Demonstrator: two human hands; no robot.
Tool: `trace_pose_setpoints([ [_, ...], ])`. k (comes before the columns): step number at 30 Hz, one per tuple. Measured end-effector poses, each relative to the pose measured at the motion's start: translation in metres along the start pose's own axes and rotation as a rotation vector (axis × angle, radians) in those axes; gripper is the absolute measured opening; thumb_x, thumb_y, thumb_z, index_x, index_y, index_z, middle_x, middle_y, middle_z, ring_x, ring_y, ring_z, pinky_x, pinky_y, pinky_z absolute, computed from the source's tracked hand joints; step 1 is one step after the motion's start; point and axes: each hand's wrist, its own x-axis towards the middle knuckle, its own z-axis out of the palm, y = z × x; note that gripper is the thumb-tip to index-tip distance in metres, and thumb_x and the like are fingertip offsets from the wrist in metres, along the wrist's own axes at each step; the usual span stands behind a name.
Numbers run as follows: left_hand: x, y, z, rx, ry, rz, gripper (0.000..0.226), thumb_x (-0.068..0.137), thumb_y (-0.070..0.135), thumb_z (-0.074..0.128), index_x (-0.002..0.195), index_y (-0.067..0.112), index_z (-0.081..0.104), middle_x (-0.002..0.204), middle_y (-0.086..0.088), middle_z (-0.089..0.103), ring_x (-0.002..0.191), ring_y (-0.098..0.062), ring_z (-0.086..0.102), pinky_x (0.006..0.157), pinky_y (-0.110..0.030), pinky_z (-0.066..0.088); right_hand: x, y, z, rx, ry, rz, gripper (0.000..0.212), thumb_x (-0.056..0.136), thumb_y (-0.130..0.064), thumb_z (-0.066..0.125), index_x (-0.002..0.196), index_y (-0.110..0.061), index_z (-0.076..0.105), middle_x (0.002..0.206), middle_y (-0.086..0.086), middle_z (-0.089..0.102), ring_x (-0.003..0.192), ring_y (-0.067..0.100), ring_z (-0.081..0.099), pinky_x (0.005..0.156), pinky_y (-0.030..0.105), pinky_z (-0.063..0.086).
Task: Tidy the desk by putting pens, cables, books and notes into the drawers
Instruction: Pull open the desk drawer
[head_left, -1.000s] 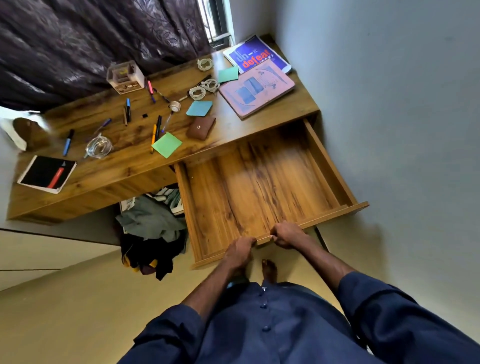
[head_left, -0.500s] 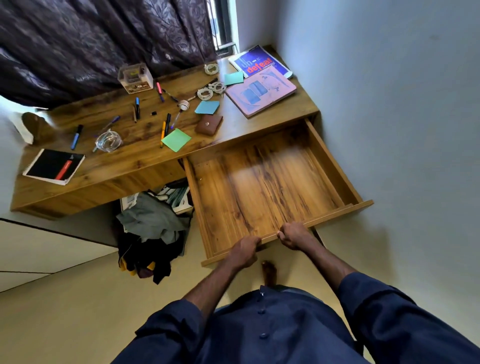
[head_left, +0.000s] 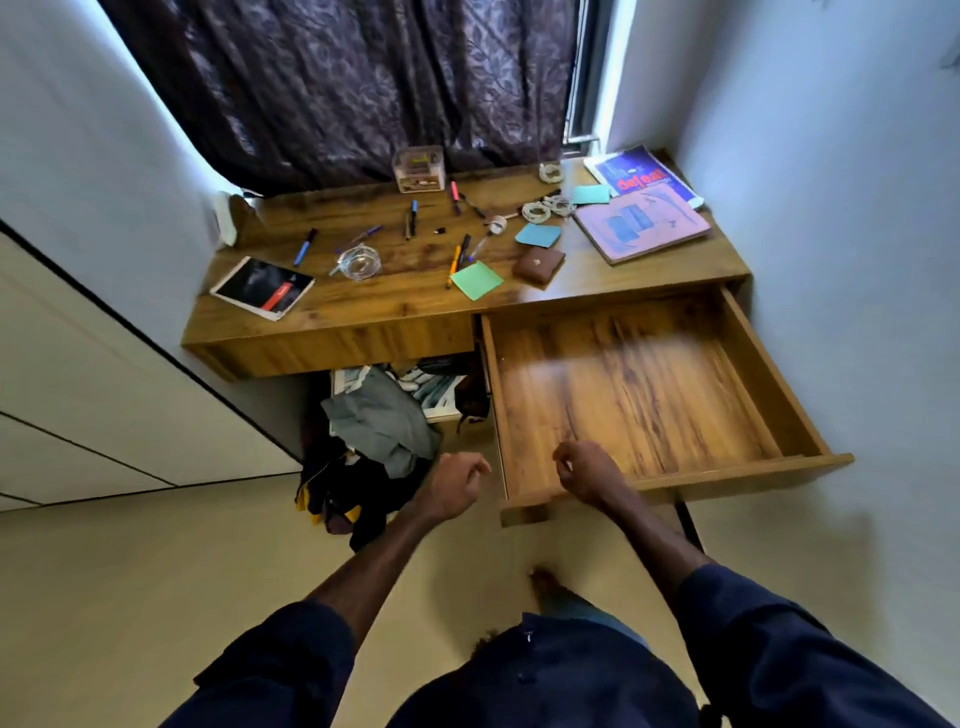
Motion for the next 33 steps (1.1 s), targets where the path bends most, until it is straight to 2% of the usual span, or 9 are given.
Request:
trace_pose_setpoints([
  [2,-0.001,-0.014,-0.016,-0.013,0.032,-0.026,0.029,0.091,0.004,0.050,0.102,0.010,0.076,0.100,-0.004,0.076,0.088,-0.015,0.068,0.078,-0.024,0.051,0.011,-0.023,0.006,0.002,0.019,-0.062,0.021,0.092,-0.018,0.059,0.107,-0.015,0.072,0.107,0.003,0.072,0.097,0.017,0.068,0.078,0.022,0.051],
  [5,0.004,-0.029,-0.033,-0.015,0.069,-0.058,0.029,0.093,0.004,0.050,0.100,0.012,0.077,0.095,-0.004,0.076,0.077,-0.011,0.064,0.070,-0.023,0.049,0.034,-0.046,0.010,0.030,0.059,-0.122,0.022,0.091,-0.017,0.060,0.110,-0.019,0.070,0.102,0.000,0.071,0.090,0.012,0.067,0.078,0.027,0.058],
  [8,0.021,-0.045,-0.047,-0.015,0.094,-0.077,0.028,0.095,0.005,0.050,0.101,0.011,0.077,0.103,-0.003,0.076,0.093,-0.016,0.068,0.076,-0.019,0.044,0.063,-0.069,0.007,0.062,0.085,-0.147,0.022,0.092,-0.017,0.059,0.112,-0.020,0.067,0.098,-0.004,0.069,0.081,0.007,0.065,0.069,0.027,0.060],
  [11,0.047,-0.061,-0.060,-0.022,0.101,-0.088,0.028,0.094,0.005,0.051,0.102,0.012,0.077,0.105,-0.002,0.075,0.099,-0.016,0.068,0.079,-0.018,0.043,0.102,-0.082,0.009,0.092,0.095,-0.185,0.020,0.091,-0.016,0.059,0.109,-0.023,0.065,0.095,-0.006,0.067,0.079,0.003,0.064,0.066,0.026,0.059],
  [14,0.086,-0.074,-0.080,0.002,0.079,-0.070,0.028,0.094,0.006,0.051,0.102,0.012,0.077,0.105,0.001,0.075,0.098,-0.014,0.068,0.079,-0.018,0.045,0.149,-0.092,0.004,0.138,0.116,-0.158,0.020,0.091,-0.020,0.059,0.109,-0.027,0.064,0.094,-0.010,0.066,0.077,0.003,0.064,0.064,0.023,0.058],
  [19,0.147,-0.092,-0.114,0.040,-0.015,-0.057,0.028,0.092,0.007,0.049,0.096,0.011,0.077,0.097,-0.002,0.076,0.084,-0.012,0.068,0.073,-0.020,0.050,0.215,-0.109,-0.013,0.232,0.183,-0.048,0.019,0.094,-0.015,0.061,0.110,-0.019,0.069,0.096,-0.006,0.070,0.072,-0.001,0.062,0.056,0.016,0.052],
  [23,0.188,-0.095,-0.140,0.079,-0.023,-0.055,0.025,0.092,0.010,0.051,0.094,0.012,0.076,0.095,0.001,0.075,0.085,-0.009,0.065,0.074,-0.022,0.049,0.246,-0.120,-0.023,0.276,0.210,-0.058,0.019,0.094,-0.010,0.061,0.110,-0.016,0.069,0.098,-0.003,0.072,0.080,0.007,0.068,0.063,0.024,0.058],
  [30,0.274,-0.105,-0.178,0.084,0.000,-0.117,0.020,0.088,0.010,0.055,0.093,0.012,0.074,0.096,-0.006,0.074,0.090,-0.022,0.067,0.084,-0.035,0.056,0.302,-0.133,-0.052,0.361,0.319,-0.018,0.011,0.092,-0.007,0.061,0.099,-0.014,0.068,0.092,0.000,0.071,0.076,0.013,0.069,0.061,0.033,0.060],
  [33,0.314,-0.105,-0.194,0.131,0.009,-0.090,0.023,0.091,0.019,0.053,0.104,0.015,0.072,0.106,-0.004,0.072,0.097,-0.022,0.066,0.080,-0.030,0.050,0.336,-0.140,-0.060,0.387,0.327,0.087,0.017,0.090,-0.008,0.062,0.105,-0.011,0.071,0.105,0.007,0.074,0.092,0.022,0.072,0.074,0.037,0.060],
])
